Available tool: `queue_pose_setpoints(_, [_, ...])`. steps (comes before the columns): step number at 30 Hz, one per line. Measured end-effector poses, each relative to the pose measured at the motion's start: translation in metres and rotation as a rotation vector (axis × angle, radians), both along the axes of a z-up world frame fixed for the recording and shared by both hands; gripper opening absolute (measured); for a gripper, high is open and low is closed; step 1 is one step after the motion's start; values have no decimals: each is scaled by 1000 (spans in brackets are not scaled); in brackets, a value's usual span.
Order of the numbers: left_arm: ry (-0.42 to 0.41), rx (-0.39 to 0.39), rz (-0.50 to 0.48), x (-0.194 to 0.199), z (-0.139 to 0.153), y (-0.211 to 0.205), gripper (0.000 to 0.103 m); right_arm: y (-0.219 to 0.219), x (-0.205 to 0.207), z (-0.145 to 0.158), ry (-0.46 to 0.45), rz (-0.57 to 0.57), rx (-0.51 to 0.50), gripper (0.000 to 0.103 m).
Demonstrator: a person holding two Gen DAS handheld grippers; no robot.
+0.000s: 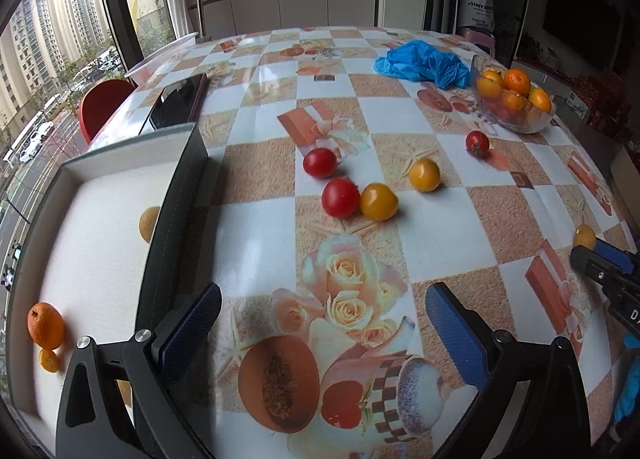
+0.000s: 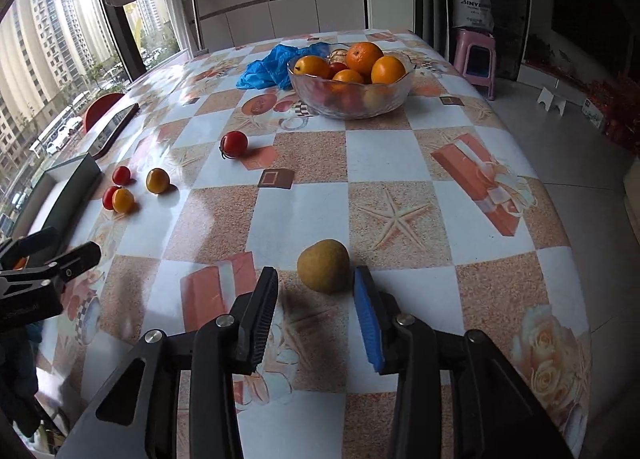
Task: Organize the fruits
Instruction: 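Grasp a red tomato with the left tool while the right tool holds the brown fruit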
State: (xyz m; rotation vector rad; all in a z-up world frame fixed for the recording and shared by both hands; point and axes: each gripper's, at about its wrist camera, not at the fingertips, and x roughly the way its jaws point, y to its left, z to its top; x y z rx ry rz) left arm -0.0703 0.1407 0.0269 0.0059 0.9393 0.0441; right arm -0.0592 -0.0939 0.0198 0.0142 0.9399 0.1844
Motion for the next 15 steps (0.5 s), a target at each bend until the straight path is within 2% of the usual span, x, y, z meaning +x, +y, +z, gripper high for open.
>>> queue_pose_setpoints(4, [-87,44,-99,14,36,-32,103,-1,6,0,-3,-21,-1,42])
queue_pose_setpoints(6, [-86,71,-147,33,43,-50,103,-8,7,0,0,-39,21,43])
queue_pose_setpoints(10, [-55,50,-202,71,39,-79,103,-22,7,1,10,-45,43,44])
queue_pose_setpoints(12, [-38,51,-218,86,33,-92,103,-28,6,1,11,-43,36,52])
queue_pose_setpoints(15, [-18,76,-240,102,23,-108,103,-38,3,2,8,-48,47,55])
